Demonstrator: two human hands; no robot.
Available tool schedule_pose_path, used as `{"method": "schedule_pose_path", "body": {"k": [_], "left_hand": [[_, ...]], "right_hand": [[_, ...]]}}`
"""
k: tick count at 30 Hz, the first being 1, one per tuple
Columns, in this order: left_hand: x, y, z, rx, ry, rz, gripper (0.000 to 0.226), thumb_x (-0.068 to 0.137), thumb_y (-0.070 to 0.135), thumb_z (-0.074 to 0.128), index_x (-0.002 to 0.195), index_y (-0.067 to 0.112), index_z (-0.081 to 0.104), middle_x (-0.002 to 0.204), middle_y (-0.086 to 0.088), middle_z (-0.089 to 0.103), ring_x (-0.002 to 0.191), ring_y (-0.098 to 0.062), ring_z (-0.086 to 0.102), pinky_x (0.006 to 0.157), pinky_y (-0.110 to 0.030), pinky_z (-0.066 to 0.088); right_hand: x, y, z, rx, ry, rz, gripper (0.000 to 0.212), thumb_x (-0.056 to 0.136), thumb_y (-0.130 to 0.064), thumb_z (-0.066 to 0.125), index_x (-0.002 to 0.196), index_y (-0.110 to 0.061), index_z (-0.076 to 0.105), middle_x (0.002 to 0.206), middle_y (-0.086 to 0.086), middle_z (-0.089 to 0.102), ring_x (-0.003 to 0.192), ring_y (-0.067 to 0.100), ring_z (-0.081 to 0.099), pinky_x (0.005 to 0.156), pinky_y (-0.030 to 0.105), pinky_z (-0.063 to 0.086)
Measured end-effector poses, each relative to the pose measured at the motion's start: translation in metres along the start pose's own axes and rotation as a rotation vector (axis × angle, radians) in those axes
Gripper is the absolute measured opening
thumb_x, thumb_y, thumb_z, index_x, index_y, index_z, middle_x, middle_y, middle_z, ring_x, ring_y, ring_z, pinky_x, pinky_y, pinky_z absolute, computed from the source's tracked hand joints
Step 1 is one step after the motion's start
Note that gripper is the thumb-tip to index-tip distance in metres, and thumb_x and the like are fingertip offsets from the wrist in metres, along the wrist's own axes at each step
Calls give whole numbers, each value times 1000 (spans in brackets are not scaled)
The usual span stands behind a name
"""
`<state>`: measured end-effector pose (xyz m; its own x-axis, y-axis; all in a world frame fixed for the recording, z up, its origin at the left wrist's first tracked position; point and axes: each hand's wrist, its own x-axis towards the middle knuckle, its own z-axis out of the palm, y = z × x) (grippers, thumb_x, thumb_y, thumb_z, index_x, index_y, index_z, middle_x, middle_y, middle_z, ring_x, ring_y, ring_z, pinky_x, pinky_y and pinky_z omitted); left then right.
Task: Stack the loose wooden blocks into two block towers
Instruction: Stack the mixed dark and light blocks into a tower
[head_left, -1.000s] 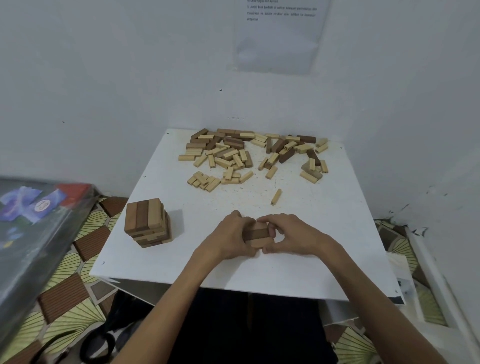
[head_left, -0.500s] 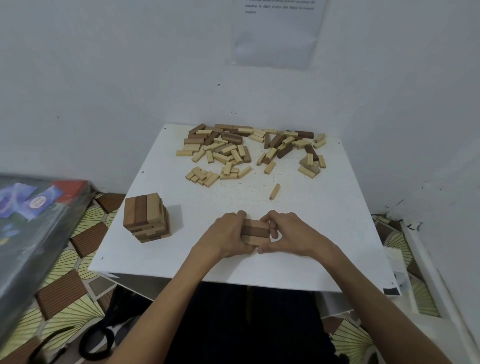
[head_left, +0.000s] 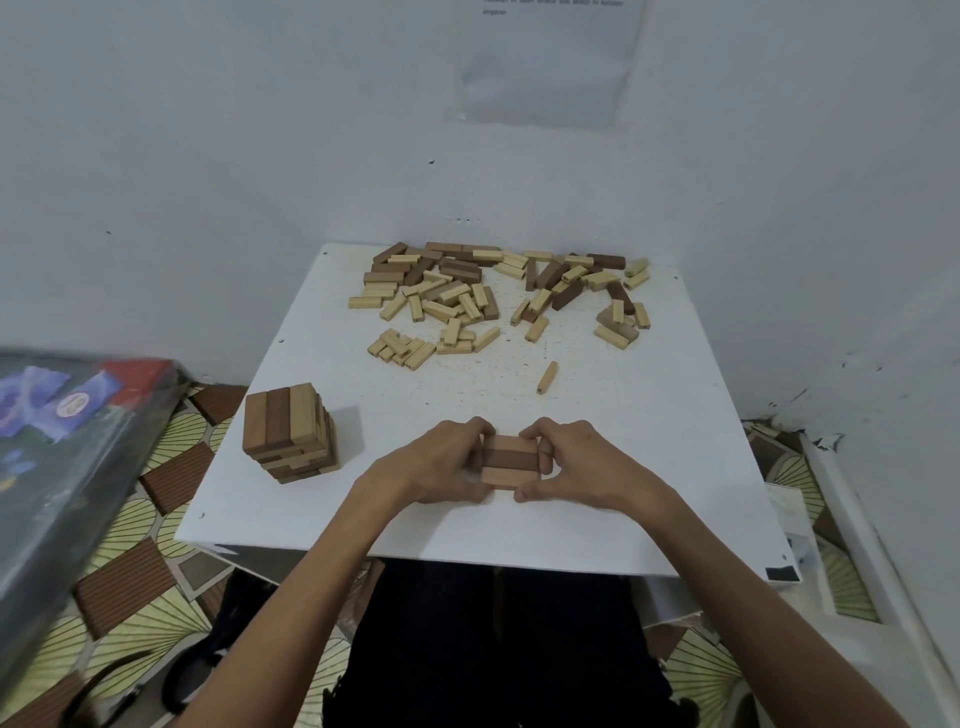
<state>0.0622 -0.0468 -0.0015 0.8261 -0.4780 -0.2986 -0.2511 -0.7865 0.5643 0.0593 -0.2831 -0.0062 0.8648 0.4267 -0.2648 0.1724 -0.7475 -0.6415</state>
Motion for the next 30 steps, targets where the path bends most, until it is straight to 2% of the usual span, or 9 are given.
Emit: {"method": "schedule_pose_path", "body": {"k": [3, 5, 7, 10, 14, 18, 26, 30], "left_hand": [[2, -1, 0, -3, 5, 0, 69, 81, 34, 81, 139, 16, 47, 100, 7, 56, 85, -10, 53, 70, -21, 38], [3, 1, 1, 0, 8, -2, 67, 80, 32, 82, 136, 16, 49, 98, 6, 58, 83, -12, 54, 68, -22, 38], [3, 1, 1, -6, 15, -6, 66, 80, 32, 83, 134, 15, 50, 97, 5, 59, 84, -14, 55, 67, -23, 39], [3, -1, 3, -24, 25, -16, 64, 78, 32, 83, 131, 16, 51, 98, 4, 61, 87, -17, 57, 71, -28, 44], [4, 1, 3, 9, 12, -19, 60, 78, 32, 81, 127, 17, 50, 97, 3, 60, 90, -20, 58, 79, -37, 53], [5, 4, 2, 49, 8, -15, 59, 77, 31, 79, 126, 16, 50, 98, 0, 60, 91, -22, 58, 82, -41, 54], [3, 6, 6, 17, 45, -23, 63, 76, 30, 79, 130, 16, 50, 93, 3, 60, 86, -18, 58, 74, -33, 51], [2, 6, 6, -26, 56, -25, 66, 77, 26, 81, 134, 14, 50, 93, 2, 61, 83, -16, 57, 71, -26, 44]], "right_hand": [[-1, -3, -1, -39, -21, -12, 75, 71, -56, 85, 131, -30, 50, 97, -11, 59, 89, 5, 56, 76, 26, 49], [-4, -3, -5, -59, -39, -24, 76, 74, -50, 84, 136, -28, 47, 98, -13, 59, 92, 5, 56, 81, 27, 50], [-6, -1, -8, -77, -38, -26, 74, 78, -44, 82, 139, -27, 45, 99, -14, 59, 94, 3, 54, 81, 22, 47], [-7, 2, -7, -53, -22, -31, 70, 80, -40, 82, 140, -27, 48, 97, -16, 60, 90, -1, 53, 75, 15, 40], [-6, 2, -6, -14, -6, -31, 69, 79, -37, 83, 140, -27, 50, 94, -18, 62, 85, -10, 53, 72, 8, 39], [-6, 1, -5, -28, 3, -25, 66, 77, -37, 83, 135, -26, 53, 92, -17, 62, 85, -4, 54, 72, 12, 40], [-6, -2, -2, -58, 28, -28, 64, 75, -37, 81, 131, -26, 54, 93, -15, 62, 86, 7, 58, 76, 23, 51], [-6, -3, -3, -63, 36, -41, 63, 75, -36, 81, 131, -25, 55, 92, -16, 62, 85, 6, 57, 74, 20, 48]]}}
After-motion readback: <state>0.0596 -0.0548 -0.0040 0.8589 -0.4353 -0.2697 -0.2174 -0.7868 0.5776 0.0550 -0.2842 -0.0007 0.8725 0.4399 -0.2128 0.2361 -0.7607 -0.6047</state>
